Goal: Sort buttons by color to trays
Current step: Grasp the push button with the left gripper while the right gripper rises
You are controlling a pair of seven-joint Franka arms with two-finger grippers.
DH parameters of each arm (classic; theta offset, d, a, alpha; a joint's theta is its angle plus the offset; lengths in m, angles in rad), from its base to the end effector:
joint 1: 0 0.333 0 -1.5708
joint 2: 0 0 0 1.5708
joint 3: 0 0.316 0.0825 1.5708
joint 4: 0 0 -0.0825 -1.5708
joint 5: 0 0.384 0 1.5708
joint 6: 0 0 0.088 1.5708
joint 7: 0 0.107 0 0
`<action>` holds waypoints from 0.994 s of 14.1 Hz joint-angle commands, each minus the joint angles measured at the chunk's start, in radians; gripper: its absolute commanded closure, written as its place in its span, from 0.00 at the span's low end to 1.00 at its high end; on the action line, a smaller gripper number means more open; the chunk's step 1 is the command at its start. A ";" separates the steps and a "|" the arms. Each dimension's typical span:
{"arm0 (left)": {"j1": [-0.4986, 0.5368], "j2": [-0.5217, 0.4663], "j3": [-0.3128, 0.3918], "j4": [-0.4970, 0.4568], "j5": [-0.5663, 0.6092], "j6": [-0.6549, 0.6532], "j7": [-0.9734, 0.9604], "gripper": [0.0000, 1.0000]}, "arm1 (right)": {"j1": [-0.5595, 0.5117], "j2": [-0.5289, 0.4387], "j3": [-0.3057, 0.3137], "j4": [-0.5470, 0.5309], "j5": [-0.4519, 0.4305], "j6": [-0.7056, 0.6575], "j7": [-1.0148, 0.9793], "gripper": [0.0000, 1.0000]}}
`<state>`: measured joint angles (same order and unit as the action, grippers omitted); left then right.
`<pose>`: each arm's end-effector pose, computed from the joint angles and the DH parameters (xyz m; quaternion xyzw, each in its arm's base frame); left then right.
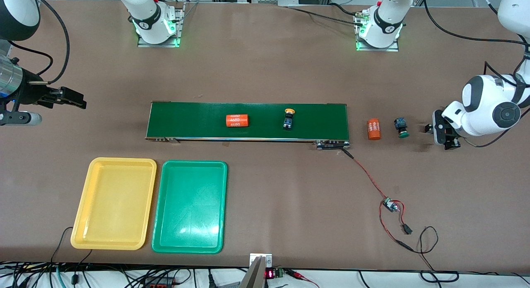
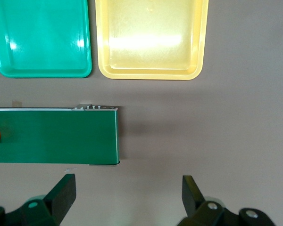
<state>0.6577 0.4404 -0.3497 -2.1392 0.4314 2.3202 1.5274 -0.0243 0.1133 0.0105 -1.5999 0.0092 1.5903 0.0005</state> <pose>0.5196 0.1692 0.1909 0.7142 -0.6891 -0.1150 0.0426 0.5837 -0.0074 0.5478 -0.9981 0.0075 0.0614 0.0056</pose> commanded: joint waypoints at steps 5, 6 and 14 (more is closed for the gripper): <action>0.013 -0.046 0.006 -0.117 -0.025 0.067 0.054 0.13 | -0.016 -0.168 0.005 -0.251 0.017 0.117 -0.011 0.00; 0.014 -0.025 0.006 -0.116 -0.023 0.085 0.054 0.32 | -0.017 -0.185 0.005 -0.276 0.017 0.125 -0.010 0.00; -0.026 -0.094 -0.026 -0.045 -0.043 0.044 -0.010 0.81 | -0.009 -0.340 0.060 -0.514 0.048 0.324 0.065 0.00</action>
<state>0.6664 0.4034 -0.3574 -2.2180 0.4263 2.4162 1.5453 -0.0267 -0.1969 0.0399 -2.0840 0.0410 1.8962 0.0361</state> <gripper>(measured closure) 0.665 0.000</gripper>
